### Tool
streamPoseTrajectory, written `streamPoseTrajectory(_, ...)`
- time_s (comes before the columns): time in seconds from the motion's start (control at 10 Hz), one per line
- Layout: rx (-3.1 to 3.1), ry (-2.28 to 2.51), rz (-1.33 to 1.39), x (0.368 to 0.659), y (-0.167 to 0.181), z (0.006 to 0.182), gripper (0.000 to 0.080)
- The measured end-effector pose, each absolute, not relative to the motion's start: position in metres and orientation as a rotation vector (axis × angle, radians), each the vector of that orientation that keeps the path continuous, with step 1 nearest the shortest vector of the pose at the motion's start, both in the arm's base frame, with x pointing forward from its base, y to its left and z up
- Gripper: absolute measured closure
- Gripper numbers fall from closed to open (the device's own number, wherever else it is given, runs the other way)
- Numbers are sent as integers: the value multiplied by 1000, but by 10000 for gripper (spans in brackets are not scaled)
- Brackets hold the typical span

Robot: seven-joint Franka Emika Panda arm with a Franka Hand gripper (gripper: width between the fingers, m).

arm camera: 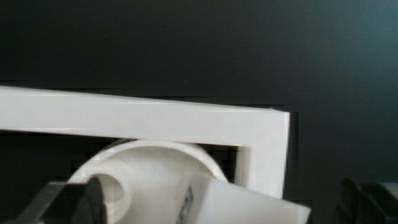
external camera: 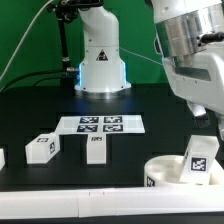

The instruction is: Assemble stool

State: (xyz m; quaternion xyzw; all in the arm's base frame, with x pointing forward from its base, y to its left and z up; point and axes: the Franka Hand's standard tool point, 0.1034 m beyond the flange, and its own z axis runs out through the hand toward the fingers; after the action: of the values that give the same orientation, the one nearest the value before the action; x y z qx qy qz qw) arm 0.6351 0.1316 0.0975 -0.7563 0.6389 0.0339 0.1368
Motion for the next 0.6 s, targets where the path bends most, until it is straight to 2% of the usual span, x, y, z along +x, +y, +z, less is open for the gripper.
streamPoseTrajectory(0.3,-2717,1087,-33,643,130,110,150)
streamPoseTrajectory(0.6,-2848,736,-74,643,128,109,150)
